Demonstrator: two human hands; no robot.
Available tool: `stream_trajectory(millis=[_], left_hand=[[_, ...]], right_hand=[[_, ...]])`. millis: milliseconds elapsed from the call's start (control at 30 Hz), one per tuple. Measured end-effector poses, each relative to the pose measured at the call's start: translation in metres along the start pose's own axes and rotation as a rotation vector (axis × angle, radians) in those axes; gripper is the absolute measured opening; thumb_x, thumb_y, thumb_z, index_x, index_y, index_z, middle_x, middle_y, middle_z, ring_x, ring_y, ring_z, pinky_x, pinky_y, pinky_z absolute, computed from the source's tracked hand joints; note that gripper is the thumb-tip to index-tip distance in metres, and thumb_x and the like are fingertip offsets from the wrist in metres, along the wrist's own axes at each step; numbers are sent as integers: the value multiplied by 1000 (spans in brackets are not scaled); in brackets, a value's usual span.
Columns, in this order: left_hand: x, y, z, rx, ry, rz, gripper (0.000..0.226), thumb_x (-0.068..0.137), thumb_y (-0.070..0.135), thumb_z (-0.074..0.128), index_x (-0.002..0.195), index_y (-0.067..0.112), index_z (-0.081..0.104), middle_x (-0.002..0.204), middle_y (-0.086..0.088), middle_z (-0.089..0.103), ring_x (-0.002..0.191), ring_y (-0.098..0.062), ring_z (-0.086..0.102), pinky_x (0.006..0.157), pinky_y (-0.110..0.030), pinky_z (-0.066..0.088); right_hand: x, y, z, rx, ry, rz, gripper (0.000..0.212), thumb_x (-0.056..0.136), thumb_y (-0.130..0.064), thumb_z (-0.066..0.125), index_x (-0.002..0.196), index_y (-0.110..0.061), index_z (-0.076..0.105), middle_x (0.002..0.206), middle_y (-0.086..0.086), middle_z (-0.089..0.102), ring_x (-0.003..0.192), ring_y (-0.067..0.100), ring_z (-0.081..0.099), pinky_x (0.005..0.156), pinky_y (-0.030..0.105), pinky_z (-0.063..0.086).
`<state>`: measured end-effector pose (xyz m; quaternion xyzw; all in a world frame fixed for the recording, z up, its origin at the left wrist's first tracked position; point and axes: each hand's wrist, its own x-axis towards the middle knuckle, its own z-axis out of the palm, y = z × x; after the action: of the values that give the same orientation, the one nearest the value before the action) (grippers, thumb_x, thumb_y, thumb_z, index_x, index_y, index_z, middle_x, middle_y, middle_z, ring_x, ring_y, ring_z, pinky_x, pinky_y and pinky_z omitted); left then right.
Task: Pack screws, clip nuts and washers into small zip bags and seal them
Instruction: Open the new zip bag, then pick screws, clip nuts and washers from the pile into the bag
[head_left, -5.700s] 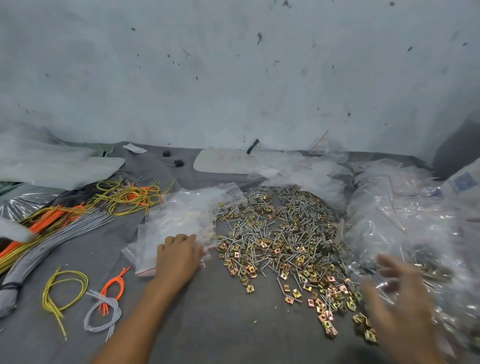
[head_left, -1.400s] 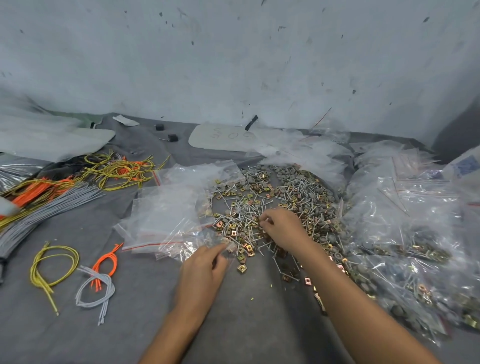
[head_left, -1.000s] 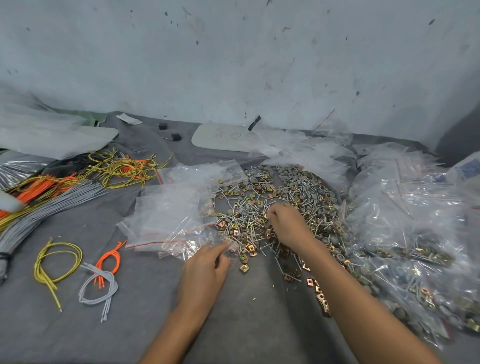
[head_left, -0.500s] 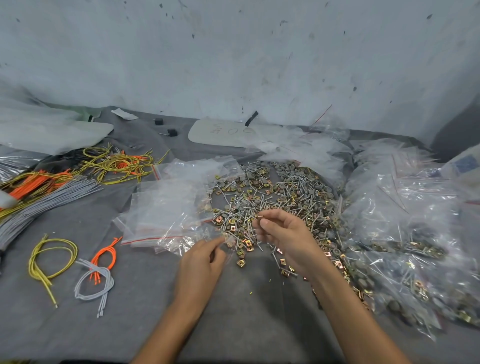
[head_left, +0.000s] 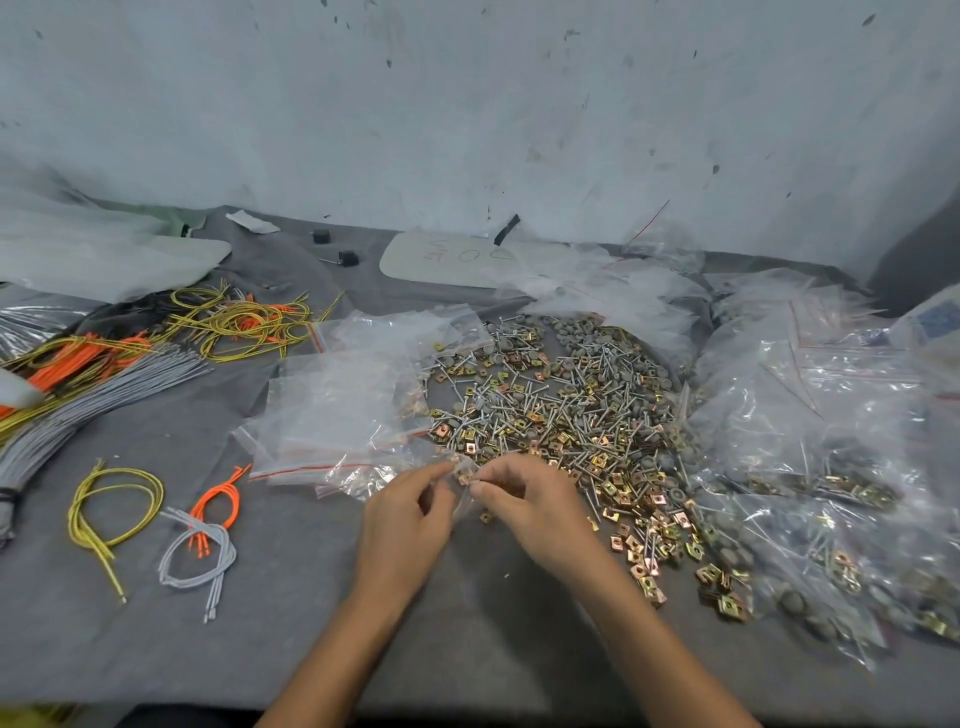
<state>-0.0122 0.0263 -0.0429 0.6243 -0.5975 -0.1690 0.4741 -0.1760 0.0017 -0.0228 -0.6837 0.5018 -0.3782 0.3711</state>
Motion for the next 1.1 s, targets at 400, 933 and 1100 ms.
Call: stream_trajectory(millis=[400,933,1100], left_hand=[[2,-3,0,-122,3,-59,38,80,24,51,107,27,78,100,16,76,92,12,63,80,-3,42],[1,0,1,-160,-13,-68,36,79,24,54,105,27,79,73,21,70,64,6,57,64,-11,42],[1,0,0,-164,-15,-106,38,78,27,53,106,29,79,70,22,68,61,4,56,61,-8,40]], right_hand=[[0,-14,35,-477,2,-53,18,96,-30,60,112,-32,68,102,-7,57,99,20,59,77,32,43],[21,1,-35,-550,151,-94,10,95,-26,63,100,-28,71,91,-11,59,84,11,57,75,32,47],[48,16,-63,-724,-27,97,17,98,-40,60,109,-33,70,106,-4,57,93,16,58,85,40,52]])
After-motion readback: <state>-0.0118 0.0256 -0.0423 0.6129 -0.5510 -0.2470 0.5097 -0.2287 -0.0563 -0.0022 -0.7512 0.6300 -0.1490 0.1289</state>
